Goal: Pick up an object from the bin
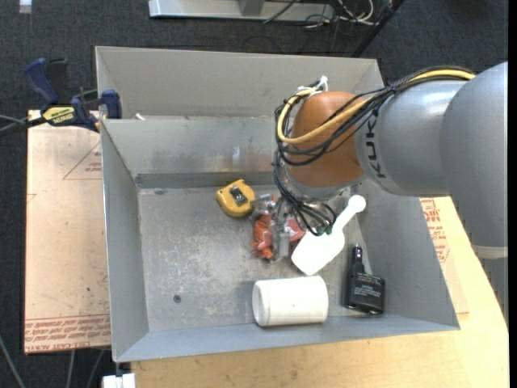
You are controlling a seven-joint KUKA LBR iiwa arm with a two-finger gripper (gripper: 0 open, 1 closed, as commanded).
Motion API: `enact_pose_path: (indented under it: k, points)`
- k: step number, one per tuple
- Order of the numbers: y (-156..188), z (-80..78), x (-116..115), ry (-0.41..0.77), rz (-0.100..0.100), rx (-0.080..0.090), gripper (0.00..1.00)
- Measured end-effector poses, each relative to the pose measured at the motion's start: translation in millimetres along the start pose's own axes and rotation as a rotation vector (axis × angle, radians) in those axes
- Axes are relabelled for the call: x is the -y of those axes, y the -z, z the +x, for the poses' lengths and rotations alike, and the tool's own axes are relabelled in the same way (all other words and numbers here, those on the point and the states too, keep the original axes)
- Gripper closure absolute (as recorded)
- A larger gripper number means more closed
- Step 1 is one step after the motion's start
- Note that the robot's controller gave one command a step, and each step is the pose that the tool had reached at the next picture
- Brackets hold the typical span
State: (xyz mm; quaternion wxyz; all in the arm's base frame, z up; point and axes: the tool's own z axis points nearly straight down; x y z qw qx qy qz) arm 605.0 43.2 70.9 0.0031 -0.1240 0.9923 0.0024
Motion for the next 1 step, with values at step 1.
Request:
enact_pose_path:
  k: [1]
  points:
    - [129.6, 11.4, 8.3, 0.058, -0.001, 0.003, 1.00]
